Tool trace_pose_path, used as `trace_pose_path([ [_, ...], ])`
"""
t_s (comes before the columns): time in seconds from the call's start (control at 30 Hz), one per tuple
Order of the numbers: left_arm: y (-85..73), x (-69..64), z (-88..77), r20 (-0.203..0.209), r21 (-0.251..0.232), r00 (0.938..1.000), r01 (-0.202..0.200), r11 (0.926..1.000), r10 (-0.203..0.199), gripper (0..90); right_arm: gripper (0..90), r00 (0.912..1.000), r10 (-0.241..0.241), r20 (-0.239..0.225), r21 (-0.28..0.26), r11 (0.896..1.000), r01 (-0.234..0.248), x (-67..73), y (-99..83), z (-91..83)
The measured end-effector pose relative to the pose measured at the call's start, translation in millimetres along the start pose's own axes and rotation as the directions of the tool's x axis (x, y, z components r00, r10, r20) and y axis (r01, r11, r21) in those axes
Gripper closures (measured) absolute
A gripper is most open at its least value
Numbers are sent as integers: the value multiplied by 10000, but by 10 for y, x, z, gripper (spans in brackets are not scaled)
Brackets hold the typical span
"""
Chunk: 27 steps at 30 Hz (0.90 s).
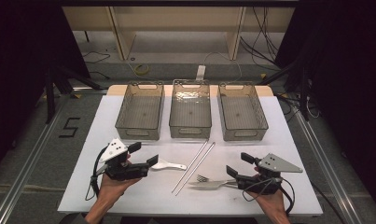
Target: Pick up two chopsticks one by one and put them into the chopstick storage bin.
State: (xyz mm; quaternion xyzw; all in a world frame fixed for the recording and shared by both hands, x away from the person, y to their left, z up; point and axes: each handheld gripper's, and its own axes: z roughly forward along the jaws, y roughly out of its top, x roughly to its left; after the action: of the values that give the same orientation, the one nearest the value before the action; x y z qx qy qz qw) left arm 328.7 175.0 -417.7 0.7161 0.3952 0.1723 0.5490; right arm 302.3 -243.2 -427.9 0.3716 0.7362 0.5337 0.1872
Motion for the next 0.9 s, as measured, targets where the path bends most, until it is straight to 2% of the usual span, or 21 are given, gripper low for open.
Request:
trace_pose_path([
  [0.13,4,-11,4,-10,23,9999,-114,9999,114,160,258,10000,32,-14,69,10000,-32,-1,-1,5],
  [0.23,8,-25,26,-222,161,9995,-217,9996,221,160,258,9999,125,-56,128,9998,-124,-7,-1,14],
  [0.3,18,-24,48,-373,353,9991,-171,9992,184,161,258,10000,66,-12,199,9998,-66,-3,0,21],
  [0.5,78,-40,143,-350,1149,9989,352,9928,-313,168,259,9999,102,58,293,9995,-104,-10,4,22],
  [0.57,102,-79,189,-366,1520,9991,261,9880,-207,179,260,9999,149,13,325,9994,-150,-18,2,24],
  [0.63,127,-126,253,-361,2014,9993,94,9795,-21,184,260,9999,139,48,335,9993,-140,-19,6,19],
  [0.67,139,-147,291,-282,2237,9996,113,9746,-51,188,261,9999,111,61,329,9994,-113,-20,9,13],
  [0.73,170,-174,381,108,2852,9999,50,9585,-84,188,262,9999,119,68,315,9994,-122,-21,11,8],
  [0.77,187,-204,460,308,3251,9993,80,9457,-191,199,262,9999,142,33,342,9993,-143,-32,11,5],
  [0.8,187,-204,460,308,3251,9993,80,9457,-191,208,262,9998,202,-13,352,9992,-202,-36,10,7],
  [0.9,219,-270,592,465,3891,9988,-58,9212,-133,237,262,9995,295,-141,412,9987,-289,-45,4,15],
])
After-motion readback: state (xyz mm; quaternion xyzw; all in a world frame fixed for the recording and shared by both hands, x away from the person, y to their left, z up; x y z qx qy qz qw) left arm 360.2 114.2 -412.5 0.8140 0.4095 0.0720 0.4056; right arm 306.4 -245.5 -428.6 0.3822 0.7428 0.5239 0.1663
